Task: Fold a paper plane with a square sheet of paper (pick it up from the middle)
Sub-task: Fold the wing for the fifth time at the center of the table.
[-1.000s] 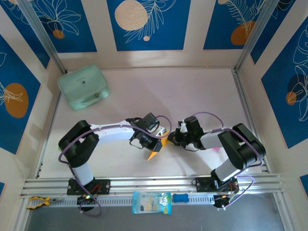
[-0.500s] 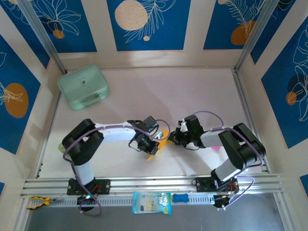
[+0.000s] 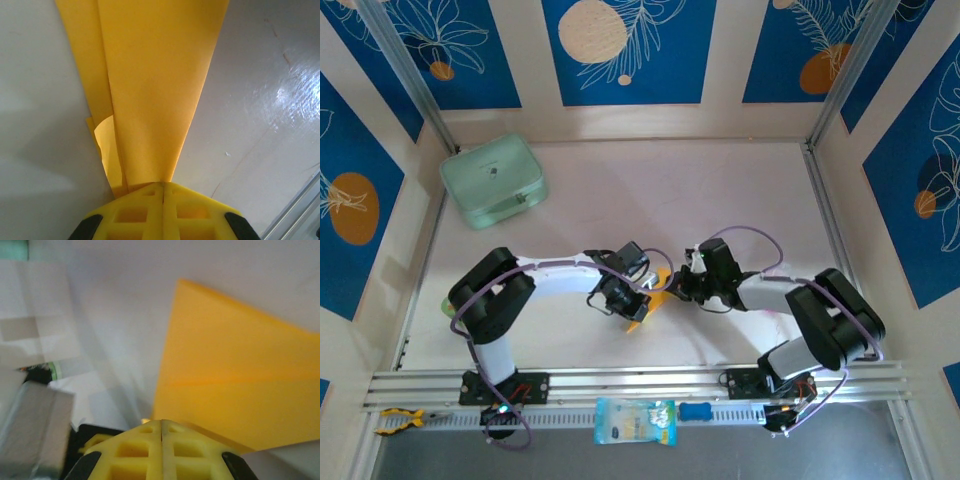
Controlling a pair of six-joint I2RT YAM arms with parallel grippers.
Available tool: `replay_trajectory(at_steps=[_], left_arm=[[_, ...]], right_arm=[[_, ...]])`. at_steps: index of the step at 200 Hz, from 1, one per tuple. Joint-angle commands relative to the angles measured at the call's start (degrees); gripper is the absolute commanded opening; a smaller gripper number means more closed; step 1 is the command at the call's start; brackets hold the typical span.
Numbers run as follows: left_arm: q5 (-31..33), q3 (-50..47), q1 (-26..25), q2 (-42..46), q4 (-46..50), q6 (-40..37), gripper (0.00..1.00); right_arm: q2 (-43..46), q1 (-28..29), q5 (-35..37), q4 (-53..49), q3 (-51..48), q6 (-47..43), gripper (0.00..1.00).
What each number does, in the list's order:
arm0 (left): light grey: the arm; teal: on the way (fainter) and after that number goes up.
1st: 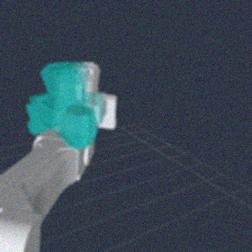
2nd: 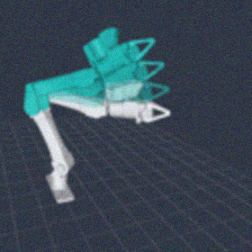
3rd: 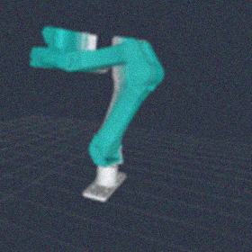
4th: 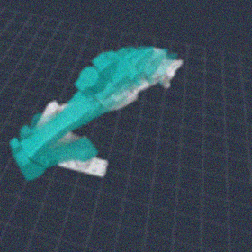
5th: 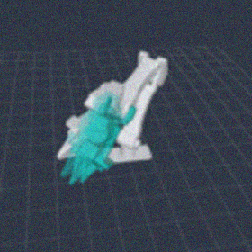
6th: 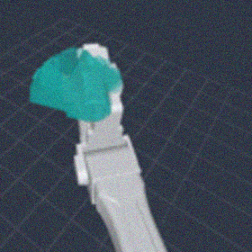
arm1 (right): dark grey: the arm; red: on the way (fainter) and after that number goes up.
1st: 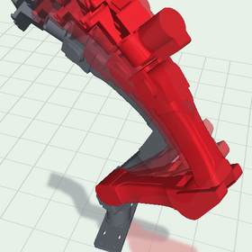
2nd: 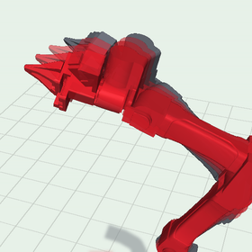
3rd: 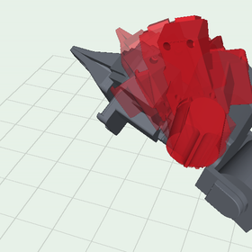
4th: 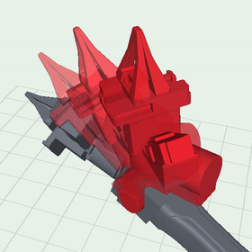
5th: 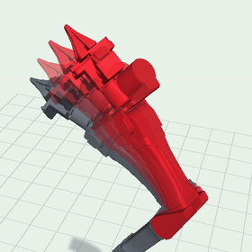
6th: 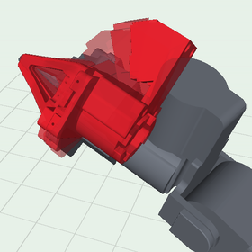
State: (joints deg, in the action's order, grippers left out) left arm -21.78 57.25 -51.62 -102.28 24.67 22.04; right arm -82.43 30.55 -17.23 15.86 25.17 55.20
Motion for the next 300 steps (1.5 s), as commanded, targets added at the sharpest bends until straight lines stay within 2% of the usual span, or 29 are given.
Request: replay_trajectory(at_steps=[1,43,78,152,173,208,255,282,300], left_arm=[[1.9,-2.1,0.2,-1.3,3.0,-0.1,0.01],[2.1,-3.3,0.9,0.0,1.6,0.7,0.01],[1.0,-4.0,1.6,0.1,0.4,0.9,0.00],[0.2,-4.5,2.0,-0.1,-0.2,1.1,0.00],[0.2,-4.6,2.2,-0.2,-0.1,1.1,0.00],[0.3,-4.7,2.1,0.1,-0.1,1.1,0.00],[-0.5,-4.6,2.1,1.8,-0.8,1.7,0.03],[-0.7,-4.5,2.5,6.7,-2.4,3.3,0.14],[-1.0,-4.5,3.6,10.4,-3.5,4.0,0.22]], right_arm=[[1.1,2.7,1.7,-0.9,-0.8,1.3,0.05],[0.4,7.4,3.7,2.9,-3.5,4.6,0.02],[-1.1,8.9,2.0,7.9,-4.6,6.3,0.01],[-4.7,12.2,2.9,7.8,-3.7,7.0,0.00],[-6.8,12.1,3.2,10.7,-5.0,8.1,0.00],[-6.2,10.3,4.7,9.2,-5.7,7.8,0.00],[0.0,6.1,4.7,3.9,-4.5,4.7,0.04],[7.8,7.9,16.3,-11.7,-2.4,4.5,0.11],[11.3,8.5,18.2,-15.0,-2.7,4.9,0.15]])
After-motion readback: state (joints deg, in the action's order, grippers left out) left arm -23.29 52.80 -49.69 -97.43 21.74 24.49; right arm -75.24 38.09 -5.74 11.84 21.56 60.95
